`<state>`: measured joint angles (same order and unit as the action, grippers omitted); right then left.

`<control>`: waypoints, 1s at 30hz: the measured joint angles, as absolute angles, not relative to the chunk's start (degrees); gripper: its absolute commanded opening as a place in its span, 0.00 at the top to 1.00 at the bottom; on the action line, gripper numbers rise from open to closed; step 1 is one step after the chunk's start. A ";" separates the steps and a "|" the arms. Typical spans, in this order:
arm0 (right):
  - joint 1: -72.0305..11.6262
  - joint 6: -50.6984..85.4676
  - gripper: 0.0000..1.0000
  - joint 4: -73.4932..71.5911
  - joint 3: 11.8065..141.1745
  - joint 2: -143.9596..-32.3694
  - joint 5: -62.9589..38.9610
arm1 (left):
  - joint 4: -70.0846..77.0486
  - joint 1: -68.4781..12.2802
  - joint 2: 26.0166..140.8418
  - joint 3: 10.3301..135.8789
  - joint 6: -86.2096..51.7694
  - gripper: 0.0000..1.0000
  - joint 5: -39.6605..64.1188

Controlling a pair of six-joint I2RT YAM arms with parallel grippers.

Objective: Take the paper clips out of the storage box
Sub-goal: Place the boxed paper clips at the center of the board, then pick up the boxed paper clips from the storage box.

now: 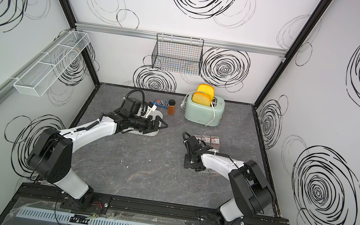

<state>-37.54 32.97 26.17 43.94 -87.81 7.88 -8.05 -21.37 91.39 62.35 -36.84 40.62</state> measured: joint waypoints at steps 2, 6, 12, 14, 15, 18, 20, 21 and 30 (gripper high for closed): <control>-37.52 32.80 0.36 26.15 43.94 -87.79 7.64 | -8.05 -21.37 91.39 62.35 -36.82 0.01 40.62; -37.52 31.86 0.34 26.11 43.94 -86.94 5.56 | -8.58 -21.34 91.39 62.57 -36.45 0.02 40.36; -37.67 30.30 0.30 27.29 46.00 -84.84 1.45 | -13.34 -20.43 91.39 65.43 -33.71 0.02 37.17; -37.67 29.76 0.25 28.18 47.92 -84.31 0.80 | -15.25 -19.55 91.39 66.83 -32.36 0.01 35.24; -37.67 29.28 0.22 28.62 49.08 -84.05 0.62 | -16.27 -18.98 91.39 67.55 -31.59 0.02 34.11; -36.84 28.01 0.09 29.63 53.08 -83.92 -0.12 | -18.83 -17.10 91.53 69.43 -29.63 0.01 31.03; -35.70 26.81 0.02 29.91 55.72 -84.03 -0.43 | -20.62 -15.94 92.27 71.02 -28.40 0.01 28.75; -35.03 26.09 0.01 29.98 57.23 -84.23 -0.51 | -21.26 -15.53 92.92 71.83 -27.75 0.01 27.49; -32.21 21.12 0.01 29.98 66.89 -89.10 -2.70 | -27.40 -14.94 103.26 80.05 -23.29 0.01 15.84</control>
